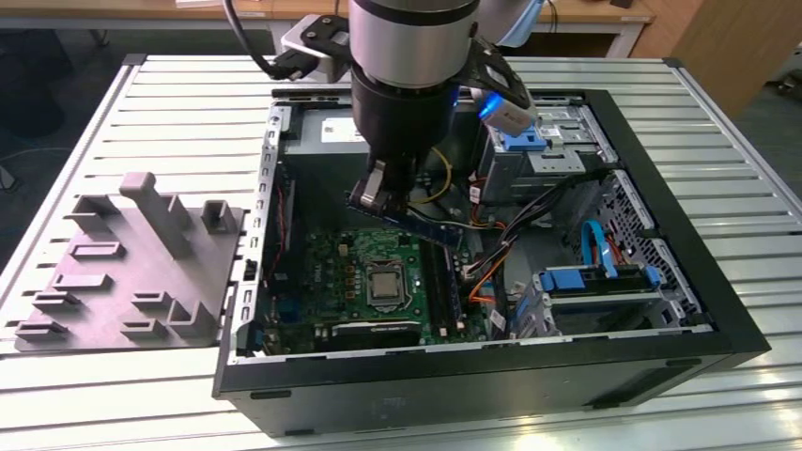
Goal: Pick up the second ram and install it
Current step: 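Insert the second ram into the second slot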
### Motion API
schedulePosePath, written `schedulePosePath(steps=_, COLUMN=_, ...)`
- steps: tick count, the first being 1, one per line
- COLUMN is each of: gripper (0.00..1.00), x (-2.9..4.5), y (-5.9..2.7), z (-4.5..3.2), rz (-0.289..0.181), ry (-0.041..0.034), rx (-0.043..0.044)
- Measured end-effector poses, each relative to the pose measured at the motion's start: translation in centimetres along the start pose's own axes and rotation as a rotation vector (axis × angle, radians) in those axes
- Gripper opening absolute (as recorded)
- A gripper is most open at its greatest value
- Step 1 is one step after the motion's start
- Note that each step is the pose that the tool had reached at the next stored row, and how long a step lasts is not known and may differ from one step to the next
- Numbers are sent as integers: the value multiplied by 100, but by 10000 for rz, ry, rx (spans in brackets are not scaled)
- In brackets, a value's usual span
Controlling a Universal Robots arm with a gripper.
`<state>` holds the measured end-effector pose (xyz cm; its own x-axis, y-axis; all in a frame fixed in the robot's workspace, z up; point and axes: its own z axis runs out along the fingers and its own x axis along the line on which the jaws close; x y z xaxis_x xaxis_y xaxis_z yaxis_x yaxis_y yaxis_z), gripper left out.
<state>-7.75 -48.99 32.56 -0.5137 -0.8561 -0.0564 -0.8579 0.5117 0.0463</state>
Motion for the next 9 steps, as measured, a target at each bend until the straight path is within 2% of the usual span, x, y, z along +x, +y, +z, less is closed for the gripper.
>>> schedulePosePath(steps=9, gripper=12, x=0, y=0, z=2, rz=1630, ry=-76, rx=92)
